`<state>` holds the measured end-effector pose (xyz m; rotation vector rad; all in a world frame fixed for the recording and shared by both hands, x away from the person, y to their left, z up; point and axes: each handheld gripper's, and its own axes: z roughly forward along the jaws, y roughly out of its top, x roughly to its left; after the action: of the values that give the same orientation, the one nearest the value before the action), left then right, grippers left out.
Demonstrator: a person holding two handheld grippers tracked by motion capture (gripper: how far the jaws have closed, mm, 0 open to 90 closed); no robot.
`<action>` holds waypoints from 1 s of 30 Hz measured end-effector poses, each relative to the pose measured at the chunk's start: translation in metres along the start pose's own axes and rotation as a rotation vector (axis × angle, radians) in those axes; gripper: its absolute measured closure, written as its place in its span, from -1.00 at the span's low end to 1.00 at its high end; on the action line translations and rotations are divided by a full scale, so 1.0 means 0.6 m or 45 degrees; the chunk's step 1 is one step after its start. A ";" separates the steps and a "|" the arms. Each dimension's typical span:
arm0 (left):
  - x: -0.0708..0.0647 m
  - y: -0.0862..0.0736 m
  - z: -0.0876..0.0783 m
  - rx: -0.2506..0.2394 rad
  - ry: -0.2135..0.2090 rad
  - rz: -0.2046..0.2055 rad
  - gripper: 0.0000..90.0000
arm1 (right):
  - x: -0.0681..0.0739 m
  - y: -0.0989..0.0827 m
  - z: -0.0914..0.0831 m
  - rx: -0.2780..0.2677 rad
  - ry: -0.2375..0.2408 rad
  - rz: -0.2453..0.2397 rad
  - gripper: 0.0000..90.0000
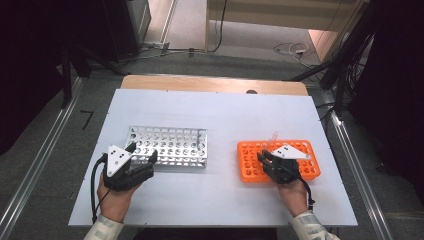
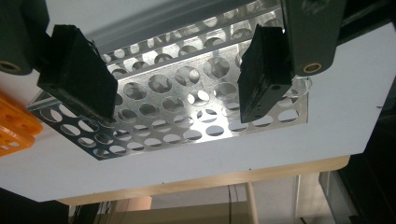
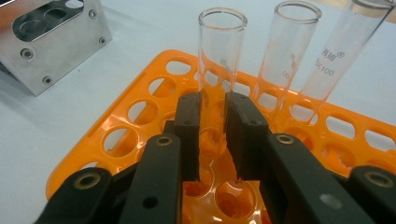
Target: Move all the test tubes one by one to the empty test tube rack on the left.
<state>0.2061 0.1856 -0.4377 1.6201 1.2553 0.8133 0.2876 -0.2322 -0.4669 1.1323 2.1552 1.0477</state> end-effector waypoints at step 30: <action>-0.013 -0.002 0.007 0.035 -0.074 0.008 -0.39 | 0.028 0.025 -0.057 -0.135 0.141 0.027 0.62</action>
<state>0.2070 0.1769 -0.4401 1.6593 1.2257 0.7503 0.2618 -0.2265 -0.4356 1.0736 2.1475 1.2450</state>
